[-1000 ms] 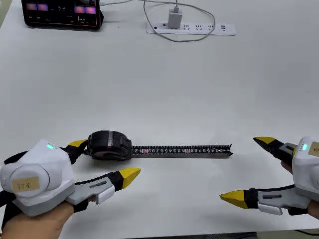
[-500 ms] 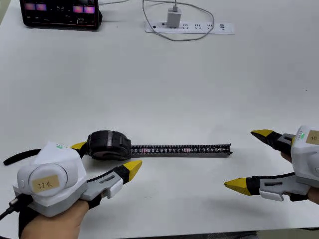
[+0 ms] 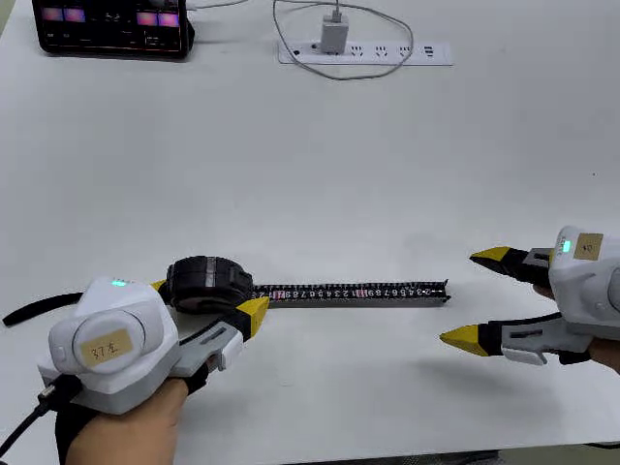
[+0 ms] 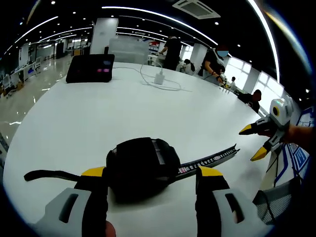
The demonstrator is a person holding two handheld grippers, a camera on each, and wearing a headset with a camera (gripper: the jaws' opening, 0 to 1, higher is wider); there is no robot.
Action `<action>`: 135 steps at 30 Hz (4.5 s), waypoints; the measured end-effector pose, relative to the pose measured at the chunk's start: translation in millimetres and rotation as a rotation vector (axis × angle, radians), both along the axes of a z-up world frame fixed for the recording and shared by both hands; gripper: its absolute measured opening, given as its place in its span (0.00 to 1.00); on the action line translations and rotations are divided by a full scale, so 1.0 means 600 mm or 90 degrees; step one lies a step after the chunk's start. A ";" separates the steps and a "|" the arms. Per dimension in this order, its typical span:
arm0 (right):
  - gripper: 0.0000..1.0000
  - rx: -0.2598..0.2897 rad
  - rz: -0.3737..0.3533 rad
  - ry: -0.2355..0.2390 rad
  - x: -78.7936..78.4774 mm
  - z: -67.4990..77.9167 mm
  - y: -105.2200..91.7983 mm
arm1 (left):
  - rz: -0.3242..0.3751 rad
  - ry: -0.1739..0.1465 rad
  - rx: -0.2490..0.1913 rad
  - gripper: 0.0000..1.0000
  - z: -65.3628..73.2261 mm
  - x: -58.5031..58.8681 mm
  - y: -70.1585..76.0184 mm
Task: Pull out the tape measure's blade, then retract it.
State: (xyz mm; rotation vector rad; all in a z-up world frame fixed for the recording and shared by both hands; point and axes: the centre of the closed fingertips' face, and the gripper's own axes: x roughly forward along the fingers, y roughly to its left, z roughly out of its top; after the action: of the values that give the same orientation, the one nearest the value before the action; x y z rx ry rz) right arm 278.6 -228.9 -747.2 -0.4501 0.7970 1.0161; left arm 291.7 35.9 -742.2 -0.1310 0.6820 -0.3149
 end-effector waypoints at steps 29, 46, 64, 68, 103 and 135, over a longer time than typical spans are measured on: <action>0.39 -0.051 0.096 0.022 0.018 -0.007 0.020 | 0.080 0.020 -0.005 0.60 -0.018 0.015 0.013; 0.30 -0.089 0.161 0.047 0.019 -0.023 0.021 | 0.090 0.023 -0.027 0.60 -0.017 0.016 0.015; 0.17 -0.139 0.239 0.065 0.012 -0.044 0.022 | 0.090 0.027 -0.030 0.60 -0.018 0.017 0.014; 0.13 -0.166 0.260 0.065 0.008 -0.049 0.018 | 0.090 0.029 -0.030 0.60 -0.018 0.017 0.014; 0.11 -0.208 0.287 0.048 0.010 -0.058 0.012 | 0.073 0.051 -0.022 0.57 -0.021 0.015 0.016; 0.11 -0.161 0.277 0.067 0.007 -0.040 0.055 | 0.066 0.052 -0.038 0.57 -0.022 0.014 0.015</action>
State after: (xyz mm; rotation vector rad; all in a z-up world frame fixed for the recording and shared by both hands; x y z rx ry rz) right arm 282.9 -196.2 -770.9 -0.8170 0.9493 1.3560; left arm 300.3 44.9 -755.5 -0.2371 0.7447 -0.2310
